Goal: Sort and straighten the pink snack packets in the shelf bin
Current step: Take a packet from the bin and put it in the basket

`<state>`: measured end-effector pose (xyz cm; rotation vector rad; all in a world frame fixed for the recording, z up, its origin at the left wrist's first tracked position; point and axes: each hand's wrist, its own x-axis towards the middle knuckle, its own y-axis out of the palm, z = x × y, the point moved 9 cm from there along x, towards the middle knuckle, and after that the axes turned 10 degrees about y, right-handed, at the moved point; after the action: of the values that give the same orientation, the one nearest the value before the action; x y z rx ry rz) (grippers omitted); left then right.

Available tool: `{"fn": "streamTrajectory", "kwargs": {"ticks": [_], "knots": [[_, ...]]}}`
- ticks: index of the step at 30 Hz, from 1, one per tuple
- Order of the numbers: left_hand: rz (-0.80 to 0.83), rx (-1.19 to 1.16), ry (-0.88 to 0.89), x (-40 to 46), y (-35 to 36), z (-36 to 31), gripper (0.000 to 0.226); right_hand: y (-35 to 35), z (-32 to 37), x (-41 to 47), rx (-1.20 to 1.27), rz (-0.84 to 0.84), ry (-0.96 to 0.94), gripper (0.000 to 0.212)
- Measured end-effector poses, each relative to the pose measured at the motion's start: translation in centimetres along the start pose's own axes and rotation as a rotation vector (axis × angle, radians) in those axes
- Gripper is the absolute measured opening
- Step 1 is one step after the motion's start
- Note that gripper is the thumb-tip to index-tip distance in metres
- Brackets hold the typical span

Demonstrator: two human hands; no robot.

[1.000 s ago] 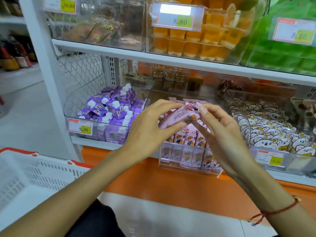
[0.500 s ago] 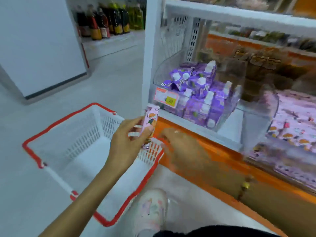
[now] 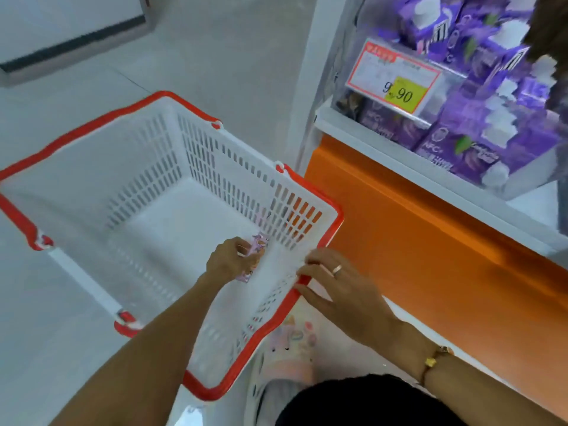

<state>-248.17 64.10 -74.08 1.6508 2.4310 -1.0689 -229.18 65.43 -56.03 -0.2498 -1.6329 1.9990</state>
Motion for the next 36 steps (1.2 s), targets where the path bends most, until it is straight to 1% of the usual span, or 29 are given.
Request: {"fn": "streamTrajectory", "kwargs": {"ticks": [1,2,4,6,9,10,12,14,16,18,20,23,25,27,29,30,31,33,36], "knots": [[0.019,0.033,-0.018,0.1,0.9,1.0,0.018,0.1,-0.3,0.0,0.017,0.006,0.027,0.020],[0.028,0.055,-0.036,0.1,1.6,1.8,0.012,0.1,-0.4,0.1,0.027,0.022,0.049,0.026],[0.030,0.106,-0.052,-0.3,2.5,2.9,0.012,0.5,-0.5,0.2,0.030,0.085,0.083,0.032],[0.028,0.178,-0.054,-0.7,3.0,3.6,0.018,0.6,-0.4,0.2,0.043,0.126,0.106,0.031],[0.084,0.241,-0.088,-1.4,3.0,3.7,0.017,0.3,-0.2,0.6,-0.002,0.213,0.117,0.025],[0.106,0.270,-0.094,-1.6,2.6,3.4,0.025,0.1,0.1,0.7,-0.029,0.244,0.101,0.025],[0.111,0.320,-0.074,-1.9,0.6,1.0,0.038,-0.8,0.2,0.8,-0.071,0.331,0.090,0.035],[0.054,0.304,0.044,-2.4,-2.2,-3.9,0.034,-3.0,0.1,0.5,-0.079,0.440,0.102,0.040],[-0.009,0.236,0.228,-3.9,-4.7,-10.6,0.026,-6.8,0.2,-0.3,-0.077,0.517,0.116,0.033],[-0.048,0.152,0.435,-7.2,-6.5,-18.2,0.021,-11.8,0.2,-1.6,-0.147,0.529,0.129,0.025],[-0.070,0.085,0.636,-11.6,-7.7,-26.1,0.017,-17.4,-0.2,-3.6,-0.221,0.469,0.194,0.024],[-0.098,0.063,0.876,-18.2,-8.2,-36.3,0.014,-25.1,-1.3,-7.2,-0.209,0.347,0.294,0.023],[-0.099,0.092,0.992,-21.2,-7.6,-41.9,0.012,-29.4,-2.6,-9.5,-0.232,0.258,0.348,0.022],[-0.106,0.161,1.082,-23.2,-6.2,-46.7,0.008,-33.2,-4.4,-11.5,-0.263,0.115,0.419,0.021],[-0.095,0.190,1.128,-23.8,-4.3,-50.6,0.008,-36.2,-6.3,-13.2,-0.239,-0.061,0.492,0.021],[-0.082,0.206,1.134,-23.6,-3.0,-52.0,0.008,-37.0,-7.5,-14.0,-0.233,-0.122,0.530,0.021],[-0.062,0.232,1.131,-23.1,-1.6,-53.1,0.014,-37.3,-8.7,-14.5,-0.243,-0.152,0.569,0.023],[-0.008,0.258,1.084,-21.5,1.6,-54.1,0.029,-37.2,-11.7,-15.1,-0.255,-0.152,0.655,0.026],[0.063,0.161,1.022,-19.5,5.4,-54.3,0.048,-37.1,-16.4,-13.6,-0.242,-0.145,0.731,0.030]]}}
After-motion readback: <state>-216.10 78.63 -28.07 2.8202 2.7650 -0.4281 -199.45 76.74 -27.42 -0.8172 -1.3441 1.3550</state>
